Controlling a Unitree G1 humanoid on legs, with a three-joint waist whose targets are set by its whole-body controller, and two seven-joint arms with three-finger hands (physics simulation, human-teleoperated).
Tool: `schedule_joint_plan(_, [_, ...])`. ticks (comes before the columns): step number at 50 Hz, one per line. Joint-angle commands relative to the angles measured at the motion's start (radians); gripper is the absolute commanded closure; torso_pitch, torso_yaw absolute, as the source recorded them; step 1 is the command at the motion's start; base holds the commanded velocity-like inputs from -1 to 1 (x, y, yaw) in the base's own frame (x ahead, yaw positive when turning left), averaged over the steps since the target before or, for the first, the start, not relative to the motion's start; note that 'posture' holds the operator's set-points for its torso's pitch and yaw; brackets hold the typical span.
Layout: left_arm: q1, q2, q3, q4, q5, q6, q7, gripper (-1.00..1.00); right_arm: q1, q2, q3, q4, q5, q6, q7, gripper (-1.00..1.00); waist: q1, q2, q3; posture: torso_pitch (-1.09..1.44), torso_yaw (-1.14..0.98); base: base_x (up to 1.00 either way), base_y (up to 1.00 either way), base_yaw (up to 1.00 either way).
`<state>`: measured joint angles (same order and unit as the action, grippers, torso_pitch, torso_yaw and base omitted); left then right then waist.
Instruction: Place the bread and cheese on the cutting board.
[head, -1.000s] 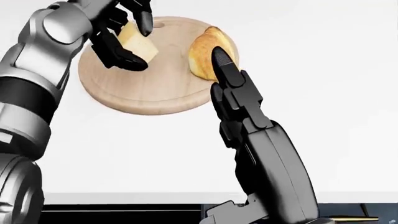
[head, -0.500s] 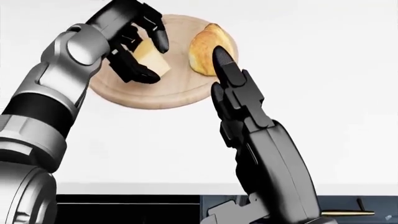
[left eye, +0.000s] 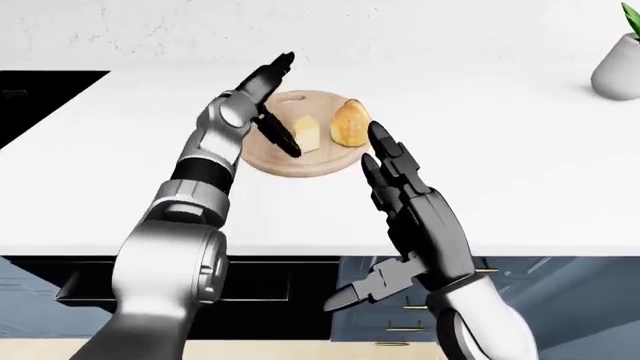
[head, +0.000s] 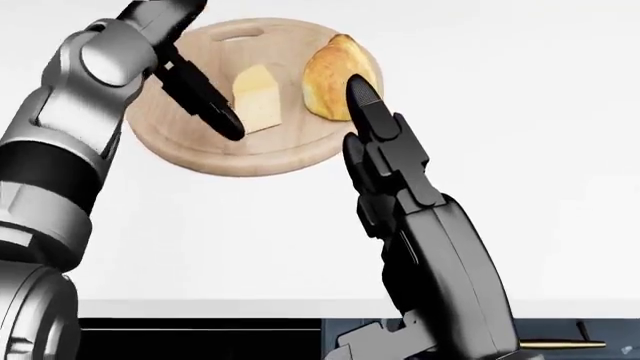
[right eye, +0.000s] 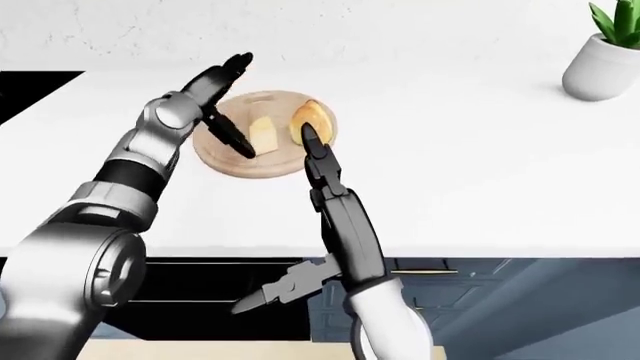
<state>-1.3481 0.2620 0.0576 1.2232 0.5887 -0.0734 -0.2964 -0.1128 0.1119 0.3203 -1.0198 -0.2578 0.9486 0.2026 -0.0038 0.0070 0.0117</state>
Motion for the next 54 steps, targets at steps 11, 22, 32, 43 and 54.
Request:
schedule_joint_plan(11, [0.33, 0.051, 0.037, -1.01, -0.187, 0.44, -0.222, -1.0, -0.01, 0.003, 0.007, -0.027, 0.015, -0.033, -0.013, -1.0, -0.009, 0.016, -0.018, 0.0, 0.0, 0.0, 0.0, 0.0])
schedule_joint_plan(22, [0.734, -0.031, 0.054, -1.746, -0.185, 0.686, -0.237, -1.0, -0.025, 0.011, -0.006, -0.027, 0.003, -0.028, -0.006, -1.0, -0.011, 0.015, -0.013, 0.0, 0.0, 0.0, 0.0, 0.0])
schedule_joint_plan(32, [1.055, -0.099, 0.189, -2.126, -0.448, 0.7, 0.011, -1.0, -0.094, -0.005, -0.11, -0.027, 0.053, -0.01, -0.034, -1.0, -0.007, 0.016, -0.005, 0.0, 0.0, 0.0, 0.0, 0.0])
schedule_joint_plan(43, [1.226, -0.14, 0.152, -2.114, -0.492, 0.538, 0.086, -1.0, -0.167, -0.061, -0.175, -0.027, 0.163, 0.024, -0.133, -1.0, 0.008, 0.007, -0.008, 0.0, 0.0, 0.0, 0.0, 0.0])
schedule_joint_plan(54, [1.278, -0.168, 0.142, -2.086, -0.487, 0.475, 0.088, -1.0, -0.217, -0.091, -0.213, -0.027, 0.234, 0.043, -0.188, -1.0, 0.013, 0.006, -0.01, 0.0, 0.0, 0.0, 0.0, 0.0])
